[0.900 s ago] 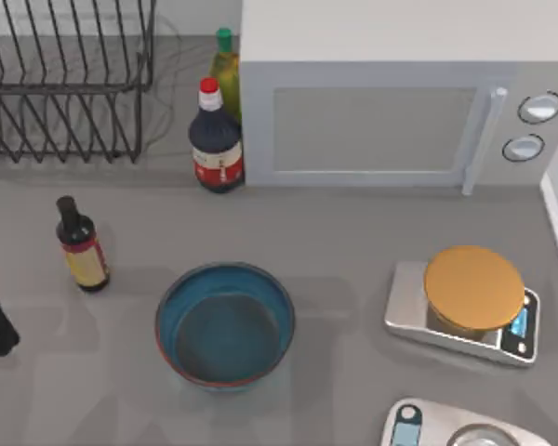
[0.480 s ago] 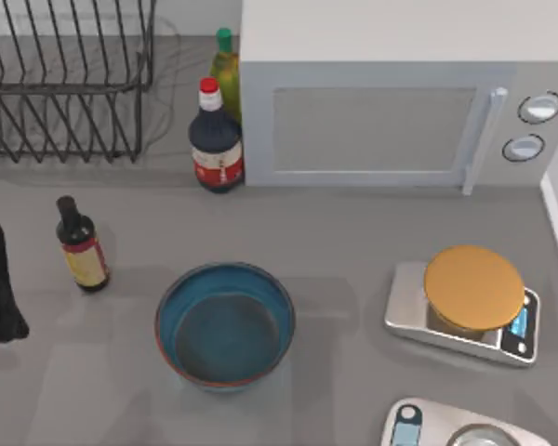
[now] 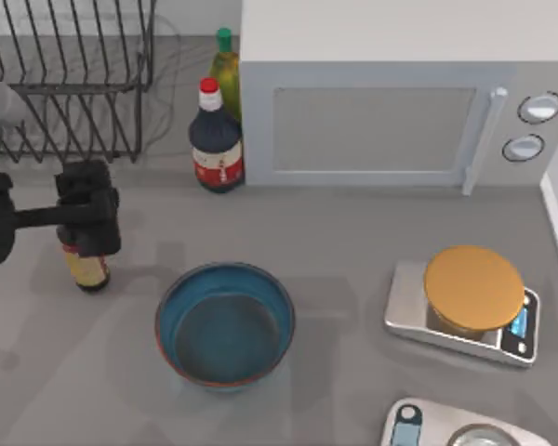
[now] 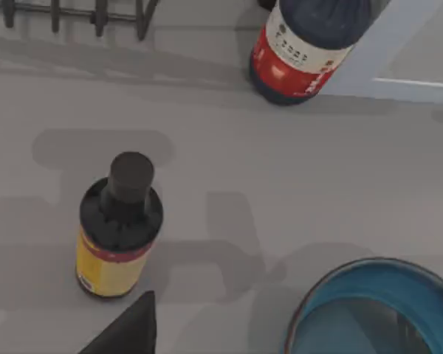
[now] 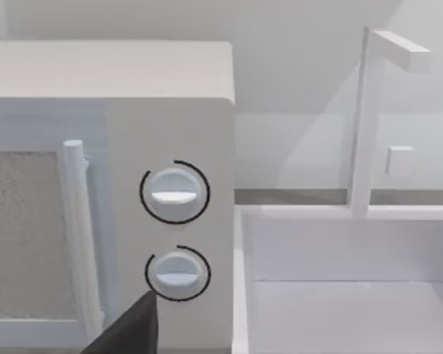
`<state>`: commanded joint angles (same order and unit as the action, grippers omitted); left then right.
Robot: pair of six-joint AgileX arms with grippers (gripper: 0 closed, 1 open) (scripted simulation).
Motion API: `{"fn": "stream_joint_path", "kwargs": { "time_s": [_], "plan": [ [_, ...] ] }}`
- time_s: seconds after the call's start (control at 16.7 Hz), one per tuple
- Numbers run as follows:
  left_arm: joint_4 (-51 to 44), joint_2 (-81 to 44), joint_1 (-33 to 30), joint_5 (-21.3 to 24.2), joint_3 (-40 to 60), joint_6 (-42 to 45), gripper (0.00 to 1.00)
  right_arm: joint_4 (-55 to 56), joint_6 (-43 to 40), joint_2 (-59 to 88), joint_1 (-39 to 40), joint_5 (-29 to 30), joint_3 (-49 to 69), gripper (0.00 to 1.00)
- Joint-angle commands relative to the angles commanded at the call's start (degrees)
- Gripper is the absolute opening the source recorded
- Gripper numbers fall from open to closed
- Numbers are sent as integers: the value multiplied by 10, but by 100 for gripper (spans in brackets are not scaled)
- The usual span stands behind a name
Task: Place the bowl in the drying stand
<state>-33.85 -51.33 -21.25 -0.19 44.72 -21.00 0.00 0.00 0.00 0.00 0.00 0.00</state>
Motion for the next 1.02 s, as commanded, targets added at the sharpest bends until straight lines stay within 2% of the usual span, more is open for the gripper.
{"fn": "stream_joint_path", "kwargs": {
  "time_s": [0.3,0.54,0.78,1.02],
  "plan": [
    [-190,-315,-116,0,237,-110,100,0,0,0,0,0,0,100],
    [-308,-497,-193,2,395,-183,100,0,0,0,0,0,0,100],
    [-380,-609,-245,3,512,-233,100,0,0,0,0,0,0,100],
    [-399,-644,-260,3,548,-247,100,0,0,0,0,0,0,100]
  ]
}}
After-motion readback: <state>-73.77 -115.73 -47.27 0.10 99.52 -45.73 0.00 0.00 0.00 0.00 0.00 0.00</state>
